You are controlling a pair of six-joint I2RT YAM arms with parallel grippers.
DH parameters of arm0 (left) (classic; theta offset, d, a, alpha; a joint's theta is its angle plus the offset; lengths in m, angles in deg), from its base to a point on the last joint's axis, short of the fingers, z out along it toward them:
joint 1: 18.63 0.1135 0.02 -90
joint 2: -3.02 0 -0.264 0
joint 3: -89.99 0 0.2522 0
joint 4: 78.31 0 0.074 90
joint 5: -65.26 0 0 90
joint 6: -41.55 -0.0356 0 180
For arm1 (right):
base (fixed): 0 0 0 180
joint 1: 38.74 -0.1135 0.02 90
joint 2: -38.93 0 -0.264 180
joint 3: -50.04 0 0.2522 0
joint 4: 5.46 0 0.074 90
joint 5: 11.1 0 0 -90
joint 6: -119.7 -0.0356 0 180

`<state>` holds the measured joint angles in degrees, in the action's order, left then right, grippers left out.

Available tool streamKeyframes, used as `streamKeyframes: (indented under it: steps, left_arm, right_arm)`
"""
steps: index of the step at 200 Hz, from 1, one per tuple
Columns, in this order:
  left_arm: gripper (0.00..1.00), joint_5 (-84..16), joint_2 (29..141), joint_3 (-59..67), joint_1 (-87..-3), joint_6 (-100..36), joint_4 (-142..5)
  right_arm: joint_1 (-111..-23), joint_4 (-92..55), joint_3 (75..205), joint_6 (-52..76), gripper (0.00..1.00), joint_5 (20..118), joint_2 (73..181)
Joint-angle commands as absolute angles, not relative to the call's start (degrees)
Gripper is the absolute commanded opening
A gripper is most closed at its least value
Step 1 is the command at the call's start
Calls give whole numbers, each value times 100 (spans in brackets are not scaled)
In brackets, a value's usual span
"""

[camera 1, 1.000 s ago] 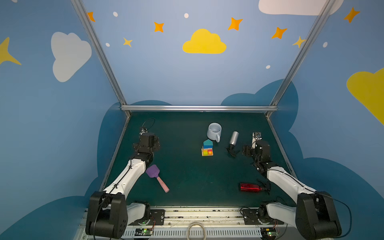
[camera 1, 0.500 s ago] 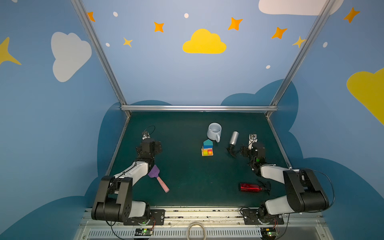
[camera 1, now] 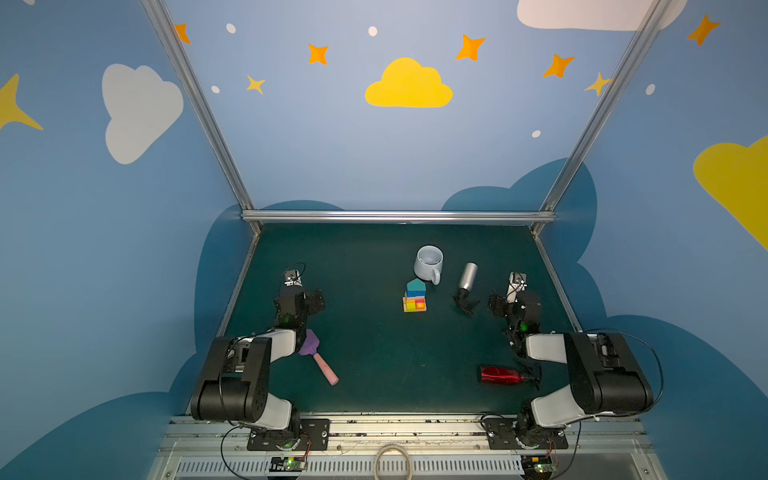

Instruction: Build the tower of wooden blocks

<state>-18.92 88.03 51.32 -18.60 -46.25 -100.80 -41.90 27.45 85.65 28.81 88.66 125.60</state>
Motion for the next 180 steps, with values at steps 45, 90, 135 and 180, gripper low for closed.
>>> streamKeyframes:
  steps: [45, 90, 135, 180]
  left_arm:
    - [99, -2887, 9021, 5208, -1617, -4647, -10691]
    - [99, -2566, 9045, 5123, -1617, -4578, -10555]
    - [99, -2466, 9031, 5135, -1641, -4549, -10564]
    - [99, -2441, 9008, 5157, -1652, -4561, -10594]
  right_arm:
    - [-4010, 2815, 8646, 2975, 91, 7514, 12607]
    - [-4010, 2732, 8687, 2948, 91, 7691, 12608]
    - [-4059, 2743, 8678, 2956, 91, 7813, 12612]
    - [-4060, 2749, 8670, 2949, 91, 7820, 12601]
